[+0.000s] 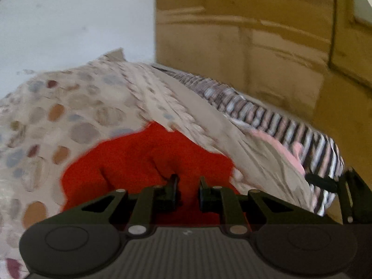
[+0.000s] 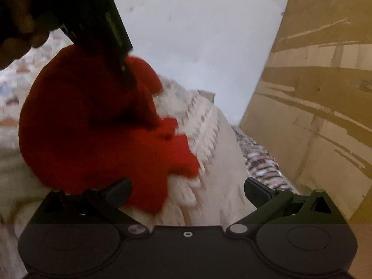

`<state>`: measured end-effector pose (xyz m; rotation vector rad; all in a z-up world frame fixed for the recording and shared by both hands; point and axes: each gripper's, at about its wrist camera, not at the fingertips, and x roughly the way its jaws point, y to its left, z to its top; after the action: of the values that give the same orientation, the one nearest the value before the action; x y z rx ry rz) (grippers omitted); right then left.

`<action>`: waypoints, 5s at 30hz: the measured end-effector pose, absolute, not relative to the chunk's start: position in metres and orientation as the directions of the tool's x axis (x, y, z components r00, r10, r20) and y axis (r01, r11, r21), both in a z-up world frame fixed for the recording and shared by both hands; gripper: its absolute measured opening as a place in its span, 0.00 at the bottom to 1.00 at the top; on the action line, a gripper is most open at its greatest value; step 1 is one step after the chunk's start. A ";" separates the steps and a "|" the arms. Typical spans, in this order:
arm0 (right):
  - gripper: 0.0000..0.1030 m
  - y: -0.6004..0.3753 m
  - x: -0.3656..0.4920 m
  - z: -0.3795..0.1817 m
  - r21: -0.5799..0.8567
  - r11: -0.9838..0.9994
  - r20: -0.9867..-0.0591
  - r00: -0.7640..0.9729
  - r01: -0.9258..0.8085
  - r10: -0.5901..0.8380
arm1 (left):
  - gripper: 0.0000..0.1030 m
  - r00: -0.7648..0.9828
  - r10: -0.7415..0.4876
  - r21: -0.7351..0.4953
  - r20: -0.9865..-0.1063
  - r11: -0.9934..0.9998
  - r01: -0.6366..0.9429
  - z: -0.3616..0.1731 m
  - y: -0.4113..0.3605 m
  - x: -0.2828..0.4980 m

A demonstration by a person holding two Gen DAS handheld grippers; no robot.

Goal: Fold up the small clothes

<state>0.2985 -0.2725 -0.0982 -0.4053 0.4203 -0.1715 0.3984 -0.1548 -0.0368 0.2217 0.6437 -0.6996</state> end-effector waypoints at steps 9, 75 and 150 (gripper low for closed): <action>1.00 -0.291 0.297 -0.116 -0.365 0.926 -0.392 0.886 0.096 -0.246 | 0.90 0.589 -0.572 -0.031 -0.571 0.732 0.681 -0.025 -0.150 0.378; 0.28 -0.364 0.472 -0.040 0.777 0.624 -0.374 0.739 -0.079 0.560 | 0.61 0.690 -0.615 0.222 -0.382 0.663 0.715 -0.050 -0.101 0.305; 0.99 -0.343 0.307 -0.092 0.428 0.904 -0.283 0.951 0.008 0.125 | 1.00 0.693 -0.459 -0.356 -0.556 0.885 0.301 -0.098 -0.031 0.362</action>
<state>0.3073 -0.3427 -0.0917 0.4403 0.3112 0.0616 0.3616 -0.0306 -0.0978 -0.2464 0.6843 -0.4293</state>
